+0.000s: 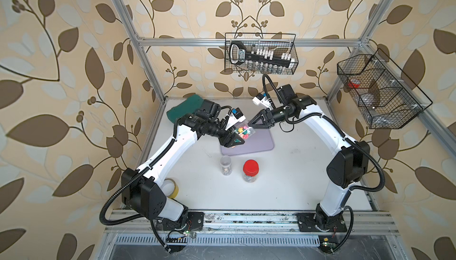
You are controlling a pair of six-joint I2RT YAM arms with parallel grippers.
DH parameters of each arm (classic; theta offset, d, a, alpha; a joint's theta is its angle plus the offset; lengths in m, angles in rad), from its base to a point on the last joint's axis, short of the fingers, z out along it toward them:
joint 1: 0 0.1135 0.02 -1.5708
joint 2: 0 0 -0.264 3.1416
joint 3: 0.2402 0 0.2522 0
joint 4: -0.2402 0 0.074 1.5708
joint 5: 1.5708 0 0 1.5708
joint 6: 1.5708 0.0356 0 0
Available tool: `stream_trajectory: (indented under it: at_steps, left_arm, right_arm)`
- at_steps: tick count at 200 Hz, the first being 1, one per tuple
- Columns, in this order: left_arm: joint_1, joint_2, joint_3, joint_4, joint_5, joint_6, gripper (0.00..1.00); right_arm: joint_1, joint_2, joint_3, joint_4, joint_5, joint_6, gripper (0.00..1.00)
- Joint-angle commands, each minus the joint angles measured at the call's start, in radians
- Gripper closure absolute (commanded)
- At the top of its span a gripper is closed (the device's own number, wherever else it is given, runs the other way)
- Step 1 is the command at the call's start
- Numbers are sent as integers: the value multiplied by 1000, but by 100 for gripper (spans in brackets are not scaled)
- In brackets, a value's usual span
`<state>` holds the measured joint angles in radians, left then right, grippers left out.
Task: Pour the candies out of the jar
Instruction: Unscrew the lid from the jar.
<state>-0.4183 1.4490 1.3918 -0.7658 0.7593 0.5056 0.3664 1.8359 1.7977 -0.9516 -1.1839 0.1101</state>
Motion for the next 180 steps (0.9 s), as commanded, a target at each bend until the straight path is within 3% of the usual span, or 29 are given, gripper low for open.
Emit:
stream_trajectory:
  at_steps: [1, 180]
  left_arm:
    - [-2, -29, 30, 33, 52, 4, 38]
    - [-2, -21, 22, 76, 84, -23, 38]
  right_arm:
    - [5, -4, 39, -24, 19, -32, 31]
    - [20, -34, 25, -43, 23, -135, 52]
